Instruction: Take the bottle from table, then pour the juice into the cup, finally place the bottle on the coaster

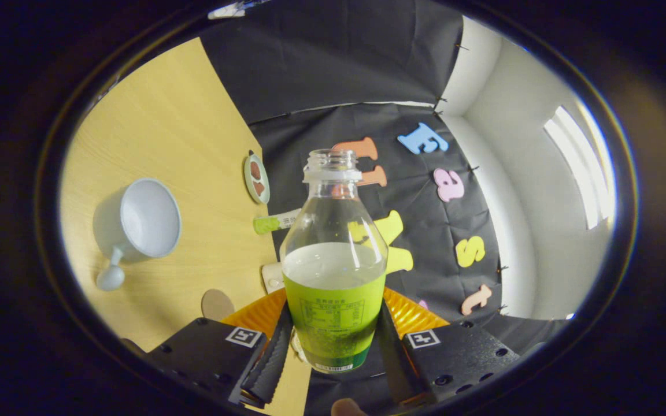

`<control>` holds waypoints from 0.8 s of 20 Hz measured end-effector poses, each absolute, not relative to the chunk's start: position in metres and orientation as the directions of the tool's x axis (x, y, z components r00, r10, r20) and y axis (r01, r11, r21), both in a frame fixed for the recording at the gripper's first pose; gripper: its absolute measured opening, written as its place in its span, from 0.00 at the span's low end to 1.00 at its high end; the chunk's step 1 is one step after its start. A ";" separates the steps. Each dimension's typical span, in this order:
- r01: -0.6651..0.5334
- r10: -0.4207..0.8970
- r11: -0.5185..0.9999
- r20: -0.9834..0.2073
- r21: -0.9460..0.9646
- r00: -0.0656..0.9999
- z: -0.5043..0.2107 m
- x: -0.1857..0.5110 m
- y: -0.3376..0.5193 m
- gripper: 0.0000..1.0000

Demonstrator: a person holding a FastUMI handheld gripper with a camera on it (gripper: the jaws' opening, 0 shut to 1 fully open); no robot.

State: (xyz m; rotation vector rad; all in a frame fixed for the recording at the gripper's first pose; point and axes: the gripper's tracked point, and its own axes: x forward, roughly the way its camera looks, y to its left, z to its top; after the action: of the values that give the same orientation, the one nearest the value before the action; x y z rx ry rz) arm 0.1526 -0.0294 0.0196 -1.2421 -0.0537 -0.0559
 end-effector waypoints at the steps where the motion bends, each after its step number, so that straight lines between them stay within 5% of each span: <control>1: 0.063 -0.020 0.367 0.060 -0.928 0.998 0.020 0.153 -0.032 0.76; 16: -0.074 0.042 0.906 -0.086 -0.417 0.995 0.030 0.151 -0.036 0.76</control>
State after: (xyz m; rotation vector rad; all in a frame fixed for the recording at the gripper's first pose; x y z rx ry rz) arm 0.1512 -0.0360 0.0299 -0.4333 0.0759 0.0598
